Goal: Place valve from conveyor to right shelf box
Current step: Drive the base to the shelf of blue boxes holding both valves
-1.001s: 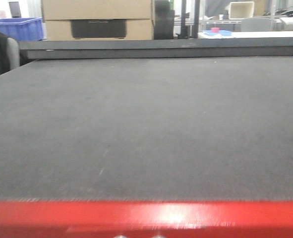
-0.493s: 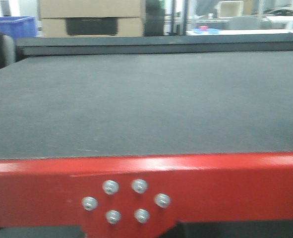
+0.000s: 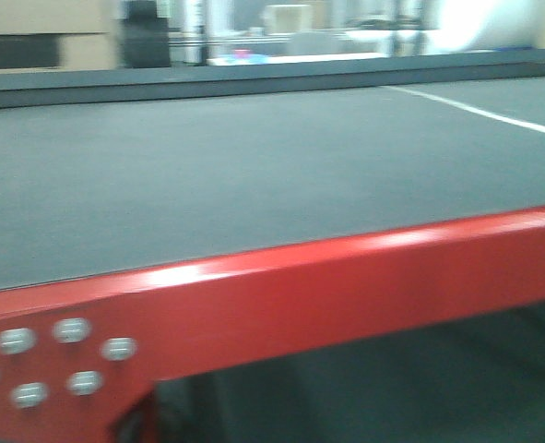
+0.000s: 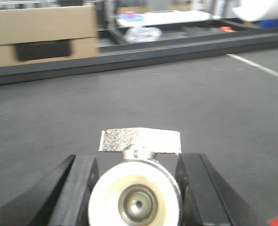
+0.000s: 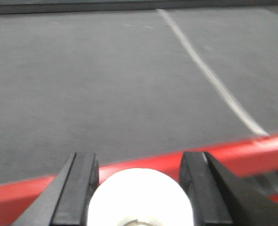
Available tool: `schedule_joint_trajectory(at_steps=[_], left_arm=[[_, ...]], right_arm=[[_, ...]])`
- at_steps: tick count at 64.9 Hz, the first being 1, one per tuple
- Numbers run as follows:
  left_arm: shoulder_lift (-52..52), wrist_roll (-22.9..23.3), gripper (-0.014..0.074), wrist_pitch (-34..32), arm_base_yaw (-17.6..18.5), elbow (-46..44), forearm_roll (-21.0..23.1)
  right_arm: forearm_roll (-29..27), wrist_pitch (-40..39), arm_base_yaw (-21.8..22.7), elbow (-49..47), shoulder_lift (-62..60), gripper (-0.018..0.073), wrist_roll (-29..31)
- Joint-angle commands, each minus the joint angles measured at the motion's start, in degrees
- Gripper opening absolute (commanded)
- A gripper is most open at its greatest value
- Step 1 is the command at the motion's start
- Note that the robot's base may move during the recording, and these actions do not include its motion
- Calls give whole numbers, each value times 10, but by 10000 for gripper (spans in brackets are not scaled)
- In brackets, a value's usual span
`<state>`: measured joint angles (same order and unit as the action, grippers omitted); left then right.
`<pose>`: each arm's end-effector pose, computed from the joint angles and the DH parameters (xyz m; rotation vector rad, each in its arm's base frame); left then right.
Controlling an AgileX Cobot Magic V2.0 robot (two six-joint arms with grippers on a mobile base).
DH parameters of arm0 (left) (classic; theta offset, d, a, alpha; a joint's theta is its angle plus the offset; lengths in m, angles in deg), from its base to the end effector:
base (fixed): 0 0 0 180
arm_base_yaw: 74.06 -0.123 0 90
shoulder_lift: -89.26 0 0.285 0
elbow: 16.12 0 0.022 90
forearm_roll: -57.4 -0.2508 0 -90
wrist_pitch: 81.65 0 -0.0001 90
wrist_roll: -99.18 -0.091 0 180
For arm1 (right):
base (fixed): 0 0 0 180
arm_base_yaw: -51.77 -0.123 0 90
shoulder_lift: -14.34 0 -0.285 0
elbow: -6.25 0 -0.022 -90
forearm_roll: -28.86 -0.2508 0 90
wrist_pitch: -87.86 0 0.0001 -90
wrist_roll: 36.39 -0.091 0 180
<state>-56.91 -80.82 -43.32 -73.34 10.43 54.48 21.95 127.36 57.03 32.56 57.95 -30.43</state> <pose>0.0603 0.0021 0.4109 0.0219 1.7222 0.0475 0.1075 -0.0029 0.3964 0.0253 1.9050 0.0035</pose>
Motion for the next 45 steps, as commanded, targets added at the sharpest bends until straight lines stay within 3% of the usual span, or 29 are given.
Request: schedule_joint_trajectory(at_steps=[1, 45], left_arm=[[-2, 0, -111, -34, 0, -2, 1], [-2, 0, -111, -34, 0, -2, 1]], right_arm=[[3, -40, 2, -5, -4, -162, 2], [3, -40, 2, -5, -4, -162, 2]])
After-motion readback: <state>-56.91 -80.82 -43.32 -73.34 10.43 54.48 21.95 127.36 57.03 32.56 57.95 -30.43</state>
